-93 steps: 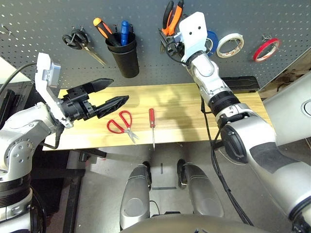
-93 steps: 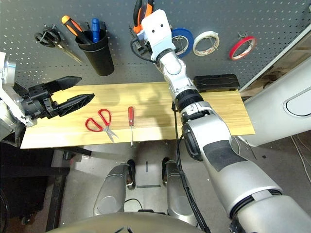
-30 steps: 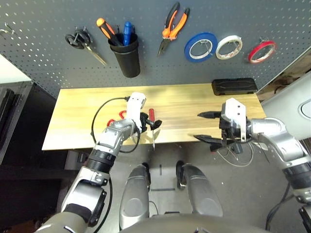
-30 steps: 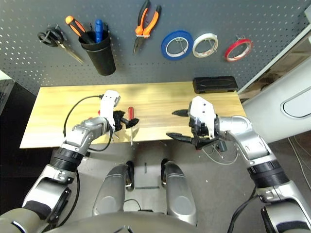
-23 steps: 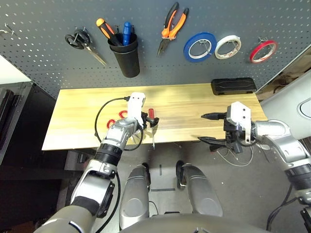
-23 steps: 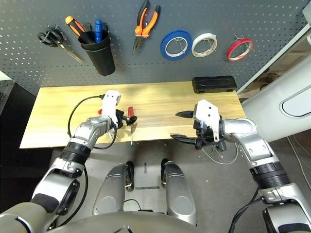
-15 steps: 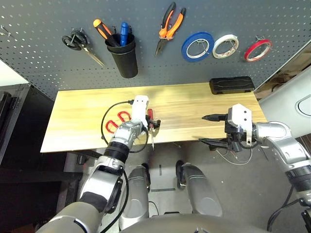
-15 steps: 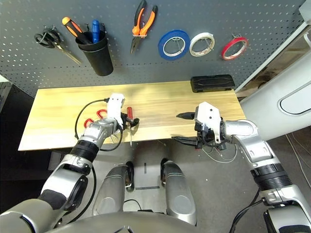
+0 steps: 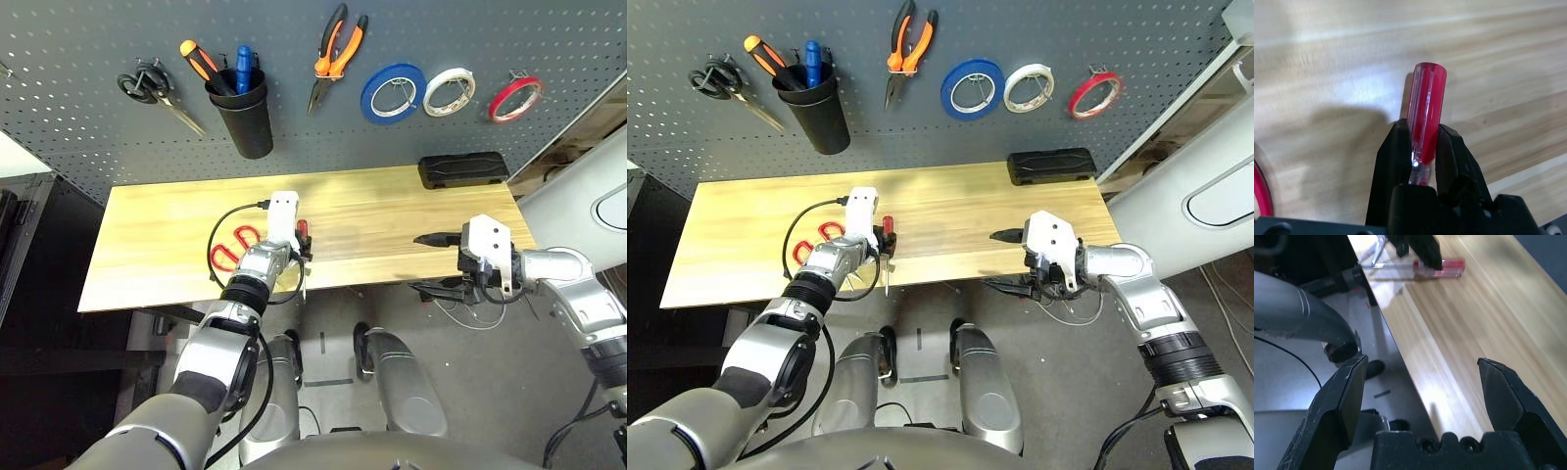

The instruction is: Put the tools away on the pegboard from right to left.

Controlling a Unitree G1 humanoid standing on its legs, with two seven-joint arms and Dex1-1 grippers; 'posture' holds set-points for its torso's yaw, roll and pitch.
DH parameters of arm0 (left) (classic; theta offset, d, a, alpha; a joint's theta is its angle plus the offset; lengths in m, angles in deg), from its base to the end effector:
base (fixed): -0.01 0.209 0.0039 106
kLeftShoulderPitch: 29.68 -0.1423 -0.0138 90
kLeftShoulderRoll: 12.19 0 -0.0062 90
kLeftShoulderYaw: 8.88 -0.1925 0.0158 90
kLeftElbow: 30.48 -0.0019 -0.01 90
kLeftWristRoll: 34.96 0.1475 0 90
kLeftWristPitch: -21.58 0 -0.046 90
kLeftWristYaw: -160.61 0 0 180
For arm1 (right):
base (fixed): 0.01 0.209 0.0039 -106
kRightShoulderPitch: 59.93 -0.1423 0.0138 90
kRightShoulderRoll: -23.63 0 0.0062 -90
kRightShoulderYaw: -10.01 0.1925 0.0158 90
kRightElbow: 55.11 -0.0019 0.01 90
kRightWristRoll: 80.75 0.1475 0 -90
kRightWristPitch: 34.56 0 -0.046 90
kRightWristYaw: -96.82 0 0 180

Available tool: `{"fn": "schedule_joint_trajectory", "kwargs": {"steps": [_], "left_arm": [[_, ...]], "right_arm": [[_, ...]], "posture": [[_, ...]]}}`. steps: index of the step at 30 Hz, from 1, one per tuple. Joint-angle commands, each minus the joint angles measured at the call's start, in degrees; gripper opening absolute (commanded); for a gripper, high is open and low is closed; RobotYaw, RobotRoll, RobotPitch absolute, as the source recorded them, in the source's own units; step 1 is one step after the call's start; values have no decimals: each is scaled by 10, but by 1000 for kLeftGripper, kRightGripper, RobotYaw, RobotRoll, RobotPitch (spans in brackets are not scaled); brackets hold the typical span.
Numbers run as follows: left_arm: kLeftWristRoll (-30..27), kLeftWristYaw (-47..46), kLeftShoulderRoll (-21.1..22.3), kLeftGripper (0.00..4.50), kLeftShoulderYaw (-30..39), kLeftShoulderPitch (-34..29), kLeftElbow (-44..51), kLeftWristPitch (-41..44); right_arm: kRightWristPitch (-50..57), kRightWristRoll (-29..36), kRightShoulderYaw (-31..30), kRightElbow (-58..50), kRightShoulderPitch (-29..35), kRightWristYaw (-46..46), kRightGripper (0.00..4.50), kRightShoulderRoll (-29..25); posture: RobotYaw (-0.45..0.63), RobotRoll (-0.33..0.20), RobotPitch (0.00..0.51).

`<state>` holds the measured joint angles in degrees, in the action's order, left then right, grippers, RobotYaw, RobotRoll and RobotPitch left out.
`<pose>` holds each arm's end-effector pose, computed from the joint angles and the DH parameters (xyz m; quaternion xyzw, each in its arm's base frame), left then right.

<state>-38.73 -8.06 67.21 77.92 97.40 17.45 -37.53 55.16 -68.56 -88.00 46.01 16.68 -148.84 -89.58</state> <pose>0.3205 0.1305 0.0383 0.0385 0.3222 -0.1484 0.9342 0.2565 -0.2615 0.0879 -0.2050 0.1303 0.5472 0.8010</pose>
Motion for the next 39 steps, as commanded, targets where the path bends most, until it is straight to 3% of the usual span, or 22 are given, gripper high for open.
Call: {"fn": "schedule_joint_trajectory", "kwargs": {"steps": [1,4,9,13,16,19,33,39], "left_arm": [[-8,8,3,777,5,-35,87,50],[-16,11,9,777,9,-60,168,94],[-41,24,32,777,14,-116,381,215],[-65,26,44,777,25,-146,513,288],[-77,24,53,777,35,-156,580,315],[-93,57,91,777,18,-172,639,316],[-140,83,166,777,92,-152,732,299],[-163,84,165,777,139,-120,738,255]], "right_arm": [[7,5,4,29,-17,-18,4500,0],[-1,7,5,52,-35,-30,4500,7],[-11,20,8,96,-74,-54,4500,29],[12,57,21,121,-99,-94,4500,46],[10,75,31,135,-115,-118,4500,53],[-5,93,49,157,-137,-141,4500,63],[-26,103,85,216,-212,-163,4500,83],[-20,103,90,213,-218,-162,4500,84]], "posture": [[-72,0,244],[-47,0,234],[-3,0,211],[40,0,184],[64,0,175],[87,0,158],[118,0,103],[118,0,108]]}}
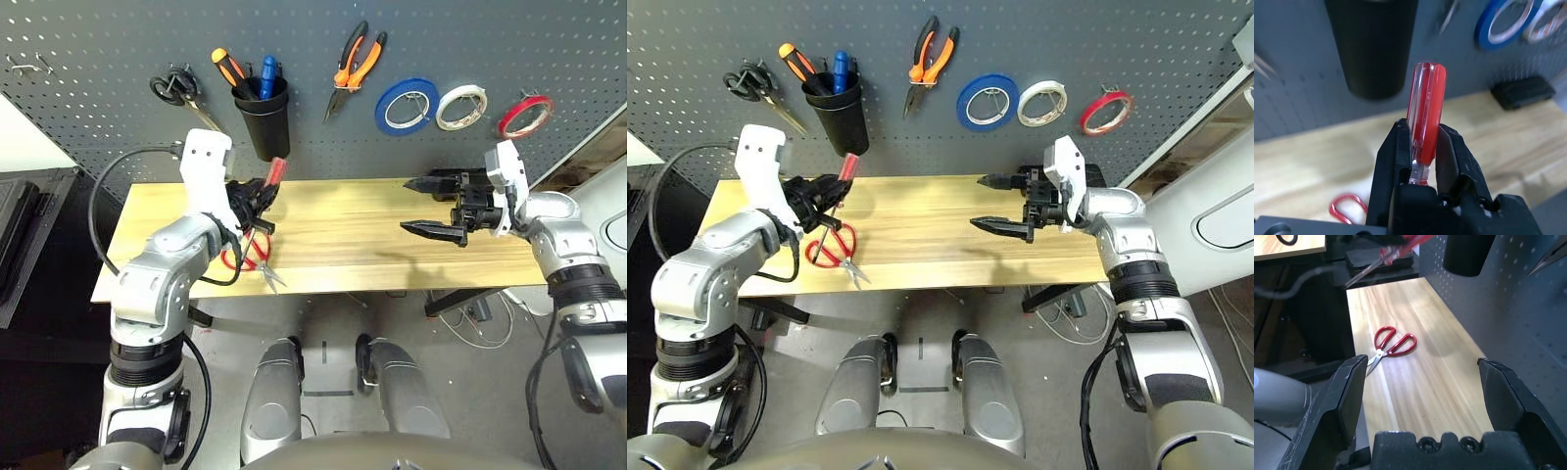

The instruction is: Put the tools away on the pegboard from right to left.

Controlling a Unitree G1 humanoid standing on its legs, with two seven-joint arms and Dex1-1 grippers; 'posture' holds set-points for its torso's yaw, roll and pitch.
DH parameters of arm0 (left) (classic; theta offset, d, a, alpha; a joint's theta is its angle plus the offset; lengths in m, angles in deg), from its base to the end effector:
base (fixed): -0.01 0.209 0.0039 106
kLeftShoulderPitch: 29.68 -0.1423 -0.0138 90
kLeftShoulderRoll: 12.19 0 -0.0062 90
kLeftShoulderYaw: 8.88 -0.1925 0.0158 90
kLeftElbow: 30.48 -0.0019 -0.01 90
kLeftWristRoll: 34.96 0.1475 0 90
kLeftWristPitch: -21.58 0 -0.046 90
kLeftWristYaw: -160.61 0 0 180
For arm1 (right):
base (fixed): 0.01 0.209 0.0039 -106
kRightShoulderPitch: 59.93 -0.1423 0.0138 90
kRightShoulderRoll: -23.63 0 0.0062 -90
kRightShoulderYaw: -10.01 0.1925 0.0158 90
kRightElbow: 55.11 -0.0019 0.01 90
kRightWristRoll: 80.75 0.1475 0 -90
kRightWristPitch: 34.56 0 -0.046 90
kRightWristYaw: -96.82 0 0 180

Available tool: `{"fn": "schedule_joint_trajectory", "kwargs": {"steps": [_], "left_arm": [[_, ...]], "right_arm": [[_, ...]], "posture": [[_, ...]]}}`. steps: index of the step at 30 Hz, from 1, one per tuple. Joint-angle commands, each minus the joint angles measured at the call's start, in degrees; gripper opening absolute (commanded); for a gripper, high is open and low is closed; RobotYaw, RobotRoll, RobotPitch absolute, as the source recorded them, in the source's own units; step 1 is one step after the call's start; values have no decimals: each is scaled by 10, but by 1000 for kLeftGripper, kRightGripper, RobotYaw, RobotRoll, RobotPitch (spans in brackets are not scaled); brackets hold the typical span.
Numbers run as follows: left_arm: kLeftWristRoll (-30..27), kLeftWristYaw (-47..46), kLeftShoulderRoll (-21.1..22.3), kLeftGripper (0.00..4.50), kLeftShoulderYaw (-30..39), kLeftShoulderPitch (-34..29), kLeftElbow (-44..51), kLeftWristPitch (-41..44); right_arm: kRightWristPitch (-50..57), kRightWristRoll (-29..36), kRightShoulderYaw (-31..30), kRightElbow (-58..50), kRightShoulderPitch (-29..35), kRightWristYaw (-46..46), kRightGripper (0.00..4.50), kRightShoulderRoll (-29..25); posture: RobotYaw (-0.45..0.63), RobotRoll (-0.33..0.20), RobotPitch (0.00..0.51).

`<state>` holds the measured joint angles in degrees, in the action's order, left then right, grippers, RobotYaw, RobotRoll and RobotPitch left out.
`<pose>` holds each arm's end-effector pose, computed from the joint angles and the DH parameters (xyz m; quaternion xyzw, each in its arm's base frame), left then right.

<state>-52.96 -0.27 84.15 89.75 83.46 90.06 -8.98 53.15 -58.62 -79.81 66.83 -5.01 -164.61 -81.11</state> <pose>0.2372 0.1949 0.1910 0.0619 0.0564 -0.1988 0.9765 0.3220 -0.2599 0.1302 -0.0862 -0.0172 0.6047 0.7916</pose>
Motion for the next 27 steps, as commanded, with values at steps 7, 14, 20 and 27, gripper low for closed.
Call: {"fn": "schedule_joint_trajectory", "kwargs": {"steps": [7,14,20,27], "left_arm": [[-63,-6,-33,777,63,135,-15,-115],[-91,-41,-62,777,80,261,-85,-150],[-51,-77,-83,777,73,315,-186,-272],[-2,-82,-109,777,44,345,-325,-430]], "right_arm": [[7,3,13,-6,2,0,4500,-1],[17,9,21,-25,9,6,4500,-8],[27,14,24,-41,16,13,4500,-12],[46,20,30,-74,34,22,4500,-12]], "posture": [[107,0,114],[89,0,119],[65,0,125],[29,0,133]]}}
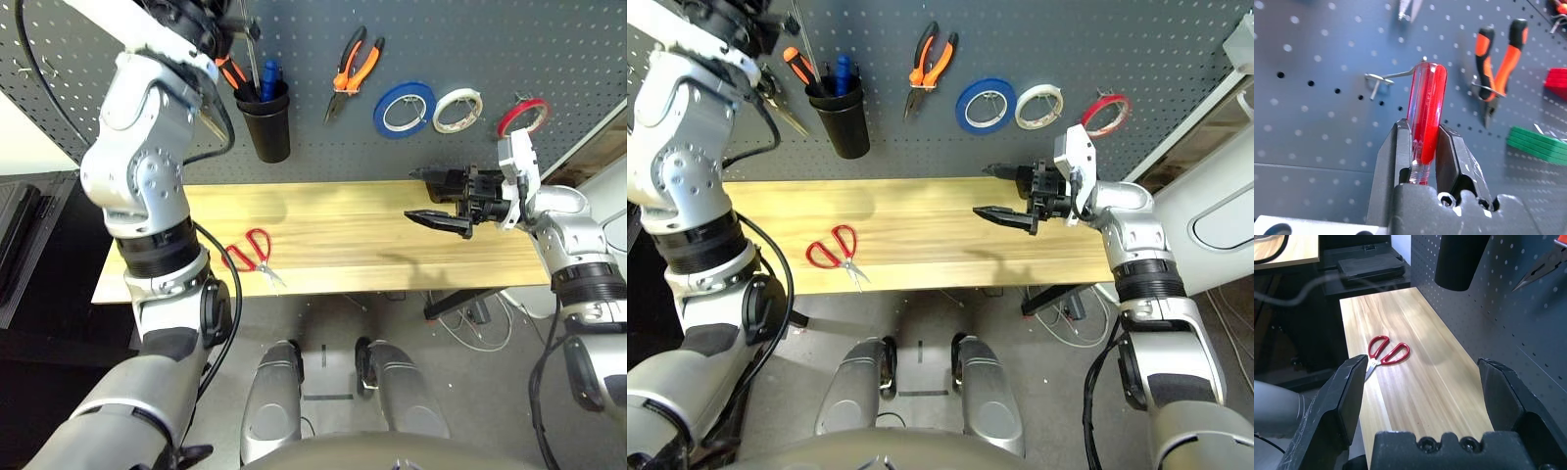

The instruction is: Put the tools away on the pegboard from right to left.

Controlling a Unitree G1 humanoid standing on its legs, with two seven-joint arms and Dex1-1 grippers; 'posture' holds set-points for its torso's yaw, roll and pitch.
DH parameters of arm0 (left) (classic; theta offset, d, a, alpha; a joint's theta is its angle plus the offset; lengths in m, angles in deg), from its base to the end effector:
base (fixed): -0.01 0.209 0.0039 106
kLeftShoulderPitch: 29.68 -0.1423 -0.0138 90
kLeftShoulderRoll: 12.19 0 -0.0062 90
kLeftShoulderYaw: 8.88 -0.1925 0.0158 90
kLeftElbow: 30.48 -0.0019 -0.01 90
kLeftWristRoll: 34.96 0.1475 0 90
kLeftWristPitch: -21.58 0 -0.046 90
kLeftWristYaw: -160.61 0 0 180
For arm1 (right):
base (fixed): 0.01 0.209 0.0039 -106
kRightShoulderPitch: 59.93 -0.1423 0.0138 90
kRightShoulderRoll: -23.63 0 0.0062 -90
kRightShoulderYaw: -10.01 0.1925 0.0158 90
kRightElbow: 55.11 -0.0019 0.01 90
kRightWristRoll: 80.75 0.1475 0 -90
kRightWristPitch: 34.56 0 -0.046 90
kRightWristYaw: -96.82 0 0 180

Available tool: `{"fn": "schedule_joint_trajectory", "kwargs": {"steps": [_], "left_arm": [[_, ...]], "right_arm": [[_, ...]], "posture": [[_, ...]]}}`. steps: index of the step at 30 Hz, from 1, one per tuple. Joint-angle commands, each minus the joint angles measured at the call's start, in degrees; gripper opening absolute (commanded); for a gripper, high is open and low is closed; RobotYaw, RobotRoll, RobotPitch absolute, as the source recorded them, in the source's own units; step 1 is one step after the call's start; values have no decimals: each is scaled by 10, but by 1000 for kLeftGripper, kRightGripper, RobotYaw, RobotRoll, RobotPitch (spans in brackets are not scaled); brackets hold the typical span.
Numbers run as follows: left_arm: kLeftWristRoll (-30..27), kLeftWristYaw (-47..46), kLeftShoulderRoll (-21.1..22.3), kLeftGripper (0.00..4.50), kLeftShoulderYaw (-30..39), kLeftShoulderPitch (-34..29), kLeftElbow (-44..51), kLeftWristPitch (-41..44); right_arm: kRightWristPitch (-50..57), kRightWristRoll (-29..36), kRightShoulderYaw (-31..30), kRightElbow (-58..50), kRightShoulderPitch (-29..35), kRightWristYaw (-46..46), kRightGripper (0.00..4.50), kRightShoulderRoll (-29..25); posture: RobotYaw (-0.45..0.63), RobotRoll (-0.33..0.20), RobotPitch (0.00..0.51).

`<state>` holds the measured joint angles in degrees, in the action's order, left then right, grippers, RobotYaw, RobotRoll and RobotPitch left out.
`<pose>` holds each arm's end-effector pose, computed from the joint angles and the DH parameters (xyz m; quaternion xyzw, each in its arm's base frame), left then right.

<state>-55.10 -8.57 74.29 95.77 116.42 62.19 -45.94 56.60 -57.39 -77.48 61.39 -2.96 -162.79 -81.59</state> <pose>0.3044 0.1655 0.2985 -0.0729 -0.3211 -0.1646 0.9298 0.3151 -0.2631 0.1375 -0.0782 -0.0316 0.5907 0.8025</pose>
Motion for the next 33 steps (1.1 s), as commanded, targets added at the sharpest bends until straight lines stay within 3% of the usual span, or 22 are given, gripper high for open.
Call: {"fn": "schedule_joint_trajectory", "kwargs": {"steps": [1,9,18,27,28,33], "left_arm": [[23,2,-12,777,-19,19,-58,-75],[68,-11,-34,777,-41,15,-165,-192],[128,-42,-25,777,-52,-12,-261,-293],[150,-42,-23,777,-67,-19,-303,-292],[151,-40,-20,1503,-69,-21,-296,-281],[147,-29,14,3215,-69,-31,-229,-215]], "right_arm": [[14,9,8,-25,16,6,4500,-7],[36,21,21,-65,39,18,4500,-17],[49,33,27,-87,52,27,4500,-18],[60,41,19,-98,57,16,4500,-17],[60,40,19,-97,57,15,4500,-18],[57,37,20,-95,56,15,4500,-17]], "posture": [[26,0,134],[-18,0,139],[-34,0,142],[-28,0,143],[-27,0,144],[-16,0,146]]}}
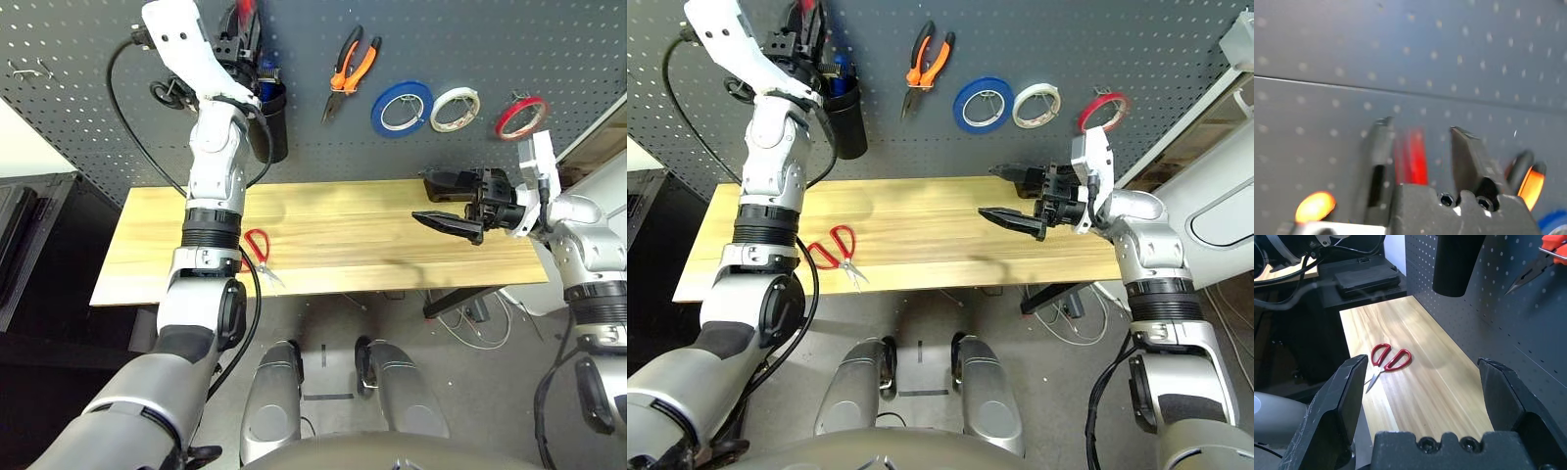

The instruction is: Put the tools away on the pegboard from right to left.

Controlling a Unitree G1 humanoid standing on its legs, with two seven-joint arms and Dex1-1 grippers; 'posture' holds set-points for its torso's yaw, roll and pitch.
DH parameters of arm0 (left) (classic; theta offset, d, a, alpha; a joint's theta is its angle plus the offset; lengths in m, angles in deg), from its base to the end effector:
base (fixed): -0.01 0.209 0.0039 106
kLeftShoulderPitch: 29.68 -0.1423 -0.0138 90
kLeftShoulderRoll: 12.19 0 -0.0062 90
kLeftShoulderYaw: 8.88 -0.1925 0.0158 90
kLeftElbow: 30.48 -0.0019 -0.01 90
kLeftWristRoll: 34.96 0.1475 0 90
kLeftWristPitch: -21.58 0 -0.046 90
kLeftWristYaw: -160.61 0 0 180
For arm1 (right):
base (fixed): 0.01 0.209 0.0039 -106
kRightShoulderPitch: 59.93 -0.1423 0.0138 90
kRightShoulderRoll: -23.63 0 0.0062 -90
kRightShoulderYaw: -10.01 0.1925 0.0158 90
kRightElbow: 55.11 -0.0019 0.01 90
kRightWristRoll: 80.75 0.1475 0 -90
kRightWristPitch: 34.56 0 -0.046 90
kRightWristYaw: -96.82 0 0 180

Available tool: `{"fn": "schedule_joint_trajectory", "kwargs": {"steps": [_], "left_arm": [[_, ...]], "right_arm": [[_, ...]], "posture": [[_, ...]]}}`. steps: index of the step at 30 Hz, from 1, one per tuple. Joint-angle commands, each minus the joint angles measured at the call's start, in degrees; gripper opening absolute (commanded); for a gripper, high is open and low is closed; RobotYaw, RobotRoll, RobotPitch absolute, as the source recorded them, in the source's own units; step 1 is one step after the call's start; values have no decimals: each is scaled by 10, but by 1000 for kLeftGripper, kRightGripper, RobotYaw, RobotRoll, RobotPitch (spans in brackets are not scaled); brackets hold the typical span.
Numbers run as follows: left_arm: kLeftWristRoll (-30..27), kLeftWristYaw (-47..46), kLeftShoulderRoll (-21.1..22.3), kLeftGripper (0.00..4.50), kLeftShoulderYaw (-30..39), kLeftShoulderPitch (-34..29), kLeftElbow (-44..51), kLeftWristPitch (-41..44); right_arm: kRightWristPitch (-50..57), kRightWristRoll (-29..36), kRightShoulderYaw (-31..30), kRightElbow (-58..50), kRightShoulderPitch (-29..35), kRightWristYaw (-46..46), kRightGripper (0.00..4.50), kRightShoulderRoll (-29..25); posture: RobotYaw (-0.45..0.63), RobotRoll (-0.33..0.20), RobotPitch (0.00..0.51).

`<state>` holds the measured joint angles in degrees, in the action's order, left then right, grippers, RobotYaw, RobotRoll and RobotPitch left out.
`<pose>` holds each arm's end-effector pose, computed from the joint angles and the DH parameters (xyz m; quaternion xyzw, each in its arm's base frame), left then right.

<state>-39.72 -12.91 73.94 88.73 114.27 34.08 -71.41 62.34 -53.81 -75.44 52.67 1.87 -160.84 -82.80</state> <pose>0.3538 0.1571 0.2276 0.0415 -0.2680 -0.0700 0.9600 0.2996 -0.2669 0.1404 -0.0538 -0.0371 0.5845 0.8087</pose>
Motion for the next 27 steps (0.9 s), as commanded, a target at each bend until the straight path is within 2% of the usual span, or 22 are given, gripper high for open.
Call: {"fn": "schedule_joint_trajectory", "kwargs": {"steps": [1,3,4,11,15,17,22,27], "left_arm": [[-18,28,28,3641,4,-13,79,57],[-25,60,54,4329,-3,-25,129,92],[-29,78,70,4451,-7,-34,158,110],[-104,160,177,4451,24,-84,332,288],[-203,245,281,4451,52,-136,441,452],[-248,260,316,4451,70,-147,470,522],[-331,280,354,4451,99,-188,508,636],[-376,278,367,4451,101,-285,548,719]], "right_arm": [[1,2,-1,-8,8,-4,4500,-4],[-1,1,-2,-7,9,-4,4500,-2],[-1,0,-4,-6,9,-5,4500,-2],[-16,-11,-11,18,-3,-17,4500,0],[-39,-29,-24,50,-18,-29,4500,0],[-52,-40,-33,66,-24,-36,4500,2],[-71,-82,-56,91,-31,-6,4500,15],[-77,-122,-86,96,-26,24,4500,26]], "posture": [[-16,0,146],[-8,0,146],[-3,0,145],[31,0,144],[70,0,145],[82,0,145],[96,0,141],[91,0,144]]}}
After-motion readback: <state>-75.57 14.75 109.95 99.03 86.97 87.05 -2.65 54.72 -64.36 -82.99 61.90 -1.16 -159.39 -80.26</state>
